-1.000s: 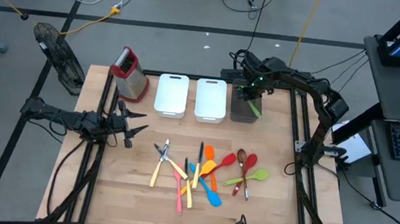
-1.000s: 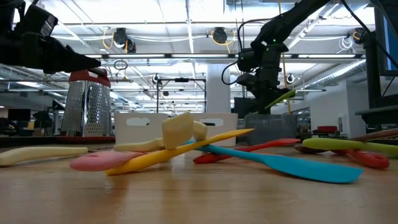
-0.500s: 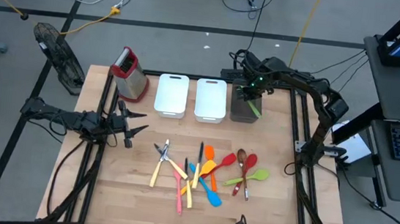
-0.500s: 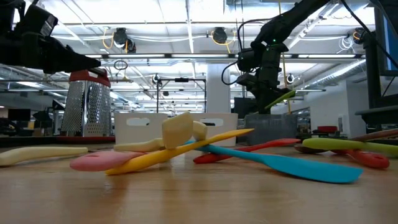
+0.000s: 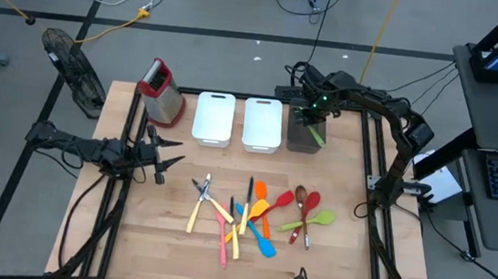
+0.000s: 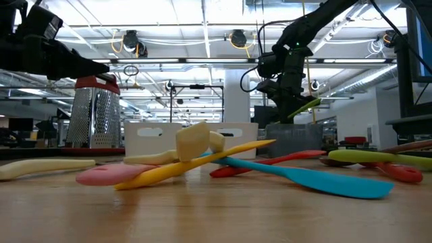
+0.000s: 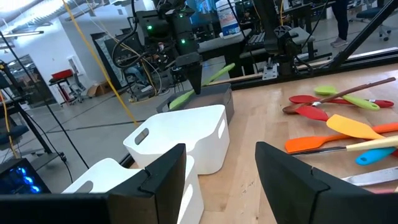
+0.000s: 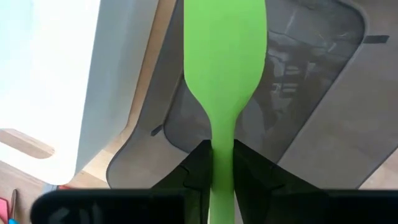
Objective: Pick & Place Kitchen Items
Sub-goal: Put the green spatula into the black bin, then put the pink spatula into the black bin
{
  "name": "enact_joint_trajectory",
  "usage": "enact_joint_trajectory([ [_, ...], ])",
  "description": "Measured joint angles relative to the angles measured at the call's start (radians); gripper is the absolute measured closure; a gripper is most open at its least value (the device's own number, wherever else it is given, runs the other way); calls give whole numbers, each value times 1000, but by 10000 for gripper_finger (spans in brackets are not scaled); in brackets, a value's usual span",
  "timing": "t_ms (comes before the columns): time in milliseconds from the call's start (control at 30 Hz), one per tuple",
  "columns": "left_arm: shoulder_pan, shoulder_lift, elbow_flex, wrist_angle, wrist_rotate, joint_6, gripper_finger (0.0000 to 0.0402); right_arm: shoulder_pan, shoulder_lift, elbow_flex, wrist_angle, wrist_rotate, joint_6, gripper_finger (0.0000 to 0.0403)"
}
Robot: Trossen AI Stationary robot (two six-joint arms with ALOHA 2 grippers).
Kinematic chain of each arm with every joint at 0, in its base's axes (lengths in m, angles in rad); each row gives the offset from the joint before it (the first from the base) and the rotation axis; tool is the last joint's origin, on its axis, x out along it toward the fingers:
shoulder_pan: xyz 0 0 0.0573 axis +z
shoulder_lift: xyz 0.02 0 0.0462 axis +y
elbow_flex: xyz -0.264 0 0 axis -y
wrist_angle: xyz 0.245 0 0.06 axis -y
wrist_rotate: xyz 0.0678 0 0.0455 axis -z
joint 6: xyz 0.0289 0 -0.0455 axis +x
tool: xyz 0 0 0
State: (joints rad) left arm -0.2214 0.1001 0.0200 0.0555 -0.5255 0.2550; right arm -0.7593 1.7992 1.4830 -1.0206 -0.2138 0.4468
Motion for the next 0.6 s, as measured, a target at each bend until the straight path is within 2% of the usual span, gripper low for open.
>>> enact_joint_trajectory([
  [300, 0, 0, 0, 0, 0, 0, 201, 0, 0, 0, 31, 2, 12, 258],
  [600, 0, 0, 0, 0, 0, 0, 201, 0, -8, 0, 30, 2, 13, 239],
])
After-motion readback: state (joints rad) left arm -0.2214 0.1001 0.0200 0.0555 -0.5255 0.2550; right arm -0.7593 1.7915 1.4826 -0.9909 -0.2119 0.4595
